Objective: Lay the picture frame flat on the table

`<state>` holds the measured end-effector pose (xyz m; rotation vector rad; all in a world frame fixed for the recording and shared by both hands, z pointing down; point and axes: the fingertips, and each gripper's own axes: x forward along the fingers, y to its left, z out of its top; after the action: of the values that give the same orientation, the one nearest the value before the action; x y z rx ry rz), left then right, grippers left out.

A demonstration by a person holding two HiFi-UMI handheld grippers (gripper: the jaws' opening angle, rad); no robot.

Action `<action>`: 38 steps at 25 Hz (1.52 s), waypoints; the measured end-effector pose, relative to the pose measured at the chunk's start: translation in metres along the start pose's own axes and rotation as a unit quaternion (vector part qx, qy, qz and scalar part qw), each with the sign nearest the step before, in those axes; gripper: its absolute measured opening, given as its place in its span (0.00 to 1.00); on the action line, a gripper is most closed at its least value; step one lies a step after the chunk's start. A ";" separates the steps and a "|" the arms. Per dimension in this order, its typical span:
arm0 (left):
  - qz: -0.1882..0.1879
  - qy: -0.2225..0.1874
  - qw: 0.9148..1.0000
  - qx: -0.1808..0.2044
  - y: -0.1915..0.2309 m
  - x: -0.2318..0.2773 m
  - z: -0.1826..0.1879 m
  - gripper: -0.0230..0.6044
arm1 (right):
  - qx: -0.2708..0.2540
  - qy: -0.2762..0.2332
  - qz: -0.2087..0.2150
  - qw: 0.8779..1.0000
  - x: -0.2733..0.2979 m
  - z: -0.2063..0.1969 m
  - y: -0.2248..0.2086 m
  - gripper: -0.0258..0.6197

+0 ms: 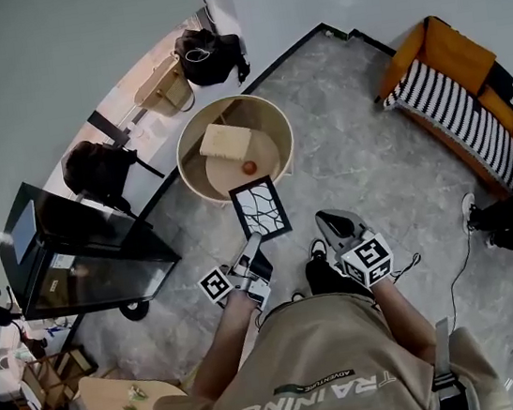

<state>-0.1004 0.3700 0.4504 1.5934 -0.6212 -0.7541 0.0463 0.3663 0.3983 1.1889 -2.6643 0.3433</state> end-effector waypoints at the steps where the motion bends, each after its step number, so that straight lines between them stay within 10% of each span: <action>1: -0.001 0.000 1.000 -0.003 0.000 0.008 0.002 0.15 | 0.002 0.005 0.003 1.000 0.005 0.001 -0.007 0.05; 23: -0.017 -0.020 1.000 0.000 0.015 0.194 0.050 0.15 | -0.026 -0.003 0.069 0.997 0.109 0.058 -0.184 0.05; 38: 0.001 -0.014 1.000 -0.015 0.051 0.229 0.123 0.15 | -0.003 0.021 0.068 0.997 0.194 0.055 -0.209 0.05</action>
<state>-0.0455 0.1109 0.4613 1.5560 -0.6296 -0.7822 0.0711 0.0777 0.4263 0.9881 -2.7144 0.3773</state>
